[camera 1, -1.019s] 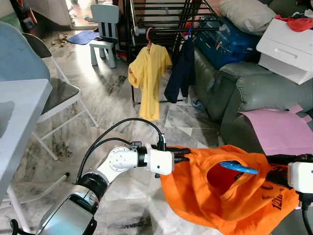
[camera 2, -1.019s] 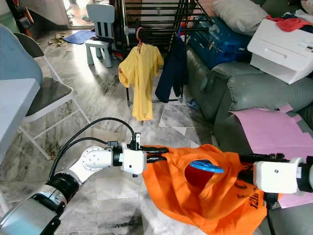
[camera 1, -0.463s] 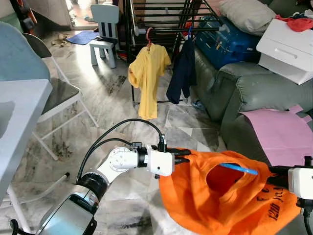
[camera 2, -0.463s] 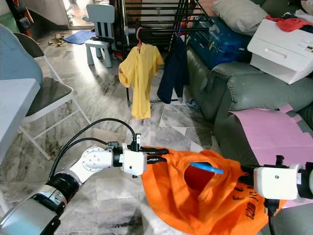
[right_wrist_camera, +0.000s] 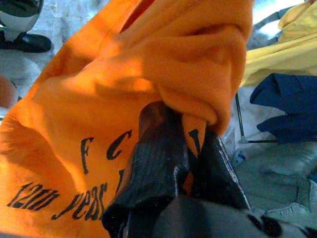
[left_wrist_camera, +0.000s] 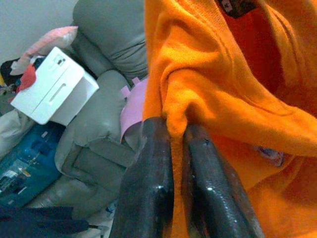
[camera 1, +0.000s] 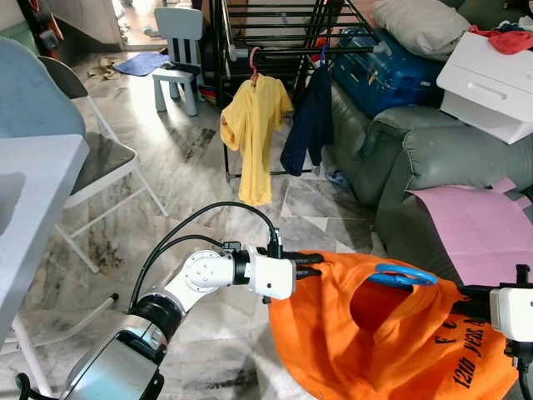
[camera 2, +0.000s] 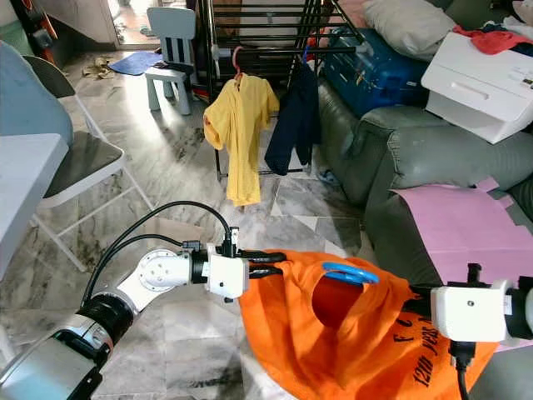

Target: Hang hanger

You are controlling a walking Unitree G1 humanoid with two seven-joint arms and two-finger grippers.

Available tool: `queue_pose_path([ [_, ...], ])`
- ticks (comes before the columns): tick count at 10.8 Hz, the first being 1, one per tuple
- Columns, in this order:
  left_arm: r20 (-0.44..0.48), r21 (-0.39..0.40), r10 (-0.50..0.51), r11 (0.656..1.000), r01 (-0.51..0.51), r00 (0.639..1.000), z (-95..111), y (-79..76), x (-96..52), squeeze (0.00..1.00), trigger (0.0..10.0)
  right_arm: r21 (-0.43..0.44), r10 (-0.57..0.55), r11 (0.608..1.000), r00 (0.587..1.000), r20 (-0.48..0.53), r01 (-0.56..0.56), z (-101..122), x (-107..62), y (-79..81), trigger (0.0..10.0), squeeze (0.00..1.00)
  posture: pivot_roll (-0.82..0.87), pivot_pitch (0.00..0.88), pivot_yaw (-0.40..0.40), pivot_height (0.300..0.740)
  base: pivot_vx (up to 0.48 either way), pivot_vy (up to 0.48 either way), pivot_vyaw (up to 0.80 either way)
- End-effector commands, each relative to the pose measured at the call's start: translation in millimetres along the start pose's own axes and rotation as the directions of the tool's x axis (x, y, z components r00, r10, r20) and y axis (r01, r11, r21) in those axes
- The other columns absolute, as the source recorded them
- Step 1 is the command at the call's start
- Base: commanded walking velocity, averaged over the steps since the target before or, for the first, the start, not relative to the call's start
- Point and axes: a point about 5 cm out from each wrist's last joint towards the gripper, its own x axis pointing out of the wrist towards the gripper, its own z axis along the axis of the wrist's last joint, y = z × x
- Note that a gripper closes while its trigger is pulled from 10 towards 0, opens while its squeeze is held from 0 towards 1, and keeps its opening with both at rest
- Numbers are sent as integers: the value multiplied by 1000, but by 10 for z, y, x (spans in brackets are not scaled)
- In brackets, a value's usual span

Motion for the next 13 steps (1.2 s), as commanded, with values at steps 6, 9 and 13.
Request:
queue_pose_path([
  [6,16,10,10,1000,-10,1000,24,25,10,0,0,-1,-12,1000,1000,0,12,20,-36,-28,0,0,-54,0,-33,740,0,0,0],
  [9,16,10,10,1000,-10,1000,24,25,10,0,0,-1,-12,1000,1000,0,12,20,-36,-28,0,0,-54,0,-33,740,0,0,0],
  [13,16,10,10,1000,-10,1000,24,25,10,0,0,-1,-12,1000,1000,0,12,20,-36,-28,0,0,-54,0,-33,740,0,0,0],
])
